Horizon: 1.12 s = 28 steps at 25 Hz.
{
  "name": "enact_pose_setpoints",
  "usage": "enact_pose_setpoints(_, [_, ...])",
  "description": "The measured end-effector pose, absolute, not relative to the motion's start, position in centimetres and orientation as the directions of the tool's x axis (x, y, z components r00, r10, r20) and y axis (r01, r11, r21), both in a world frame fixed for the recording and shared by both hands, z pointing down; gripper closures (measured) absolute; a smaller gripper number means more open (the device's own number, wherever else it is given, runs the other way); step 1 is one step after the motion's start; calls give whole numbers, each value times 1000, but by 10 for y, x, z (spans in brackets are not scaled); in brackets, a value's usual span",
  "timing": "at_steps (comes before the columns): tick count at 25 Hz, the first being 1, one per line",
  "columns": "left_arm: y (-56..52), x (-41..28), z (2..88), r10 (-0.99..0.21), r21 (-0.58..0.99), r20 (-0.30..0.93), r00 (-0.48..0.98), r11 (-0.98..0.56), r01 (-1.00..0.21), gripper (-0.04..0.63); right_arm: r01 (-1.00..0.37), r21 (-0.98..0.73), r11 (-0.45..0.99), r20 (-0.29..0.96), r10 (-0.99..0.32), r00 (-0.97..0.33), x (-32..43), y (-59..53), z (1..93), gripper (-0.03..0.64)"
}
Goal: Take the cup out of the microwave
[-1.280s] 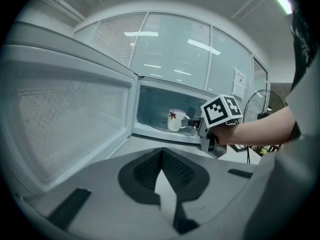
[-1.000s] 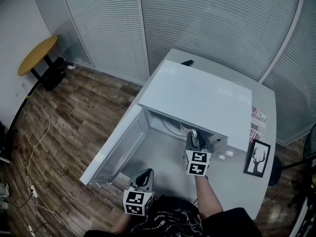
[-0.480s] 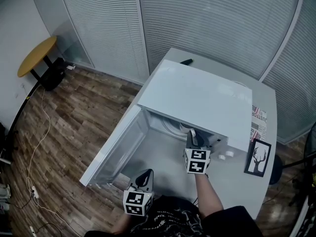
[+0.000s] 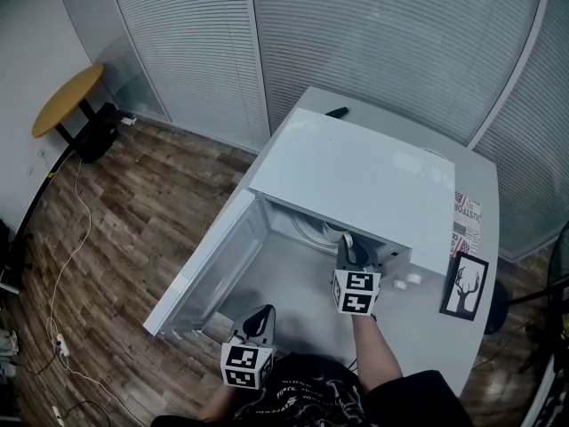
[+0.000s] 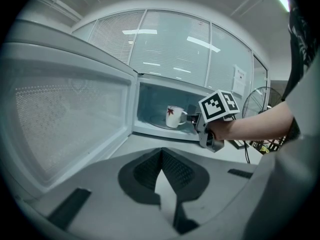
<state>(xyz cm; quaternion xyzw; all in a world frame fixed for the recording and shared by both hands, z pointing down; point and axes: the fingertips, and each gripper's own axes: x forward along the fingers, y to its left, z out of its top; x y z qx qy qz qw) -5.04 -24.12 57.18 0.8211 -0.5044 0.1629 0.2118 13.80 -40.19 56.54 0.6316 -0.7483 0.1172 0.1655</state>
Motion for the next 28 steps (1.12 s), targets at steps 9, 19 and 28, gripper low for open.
enact_pose_setpoints(9, [-240, -49, 569, -764, 191, 464, 449, -409, -892, 589, -980, 67, 187, 371, -917, -149, 136, -393, 559, 555])
enact_pose_setpoints(19, [-235, -46, 566, -764, 203, 447, 465, -420, -885, 588, -974, 82, 212, 354, -920, -170, 132, -376, 549, 555])
enact_pose_setpoints(28, [-228, -41, 561, -765, 201, 424, 485, -442, -874, 589, -977, 63, 204, 349, -921, -170, 131, -349, 545, 555])
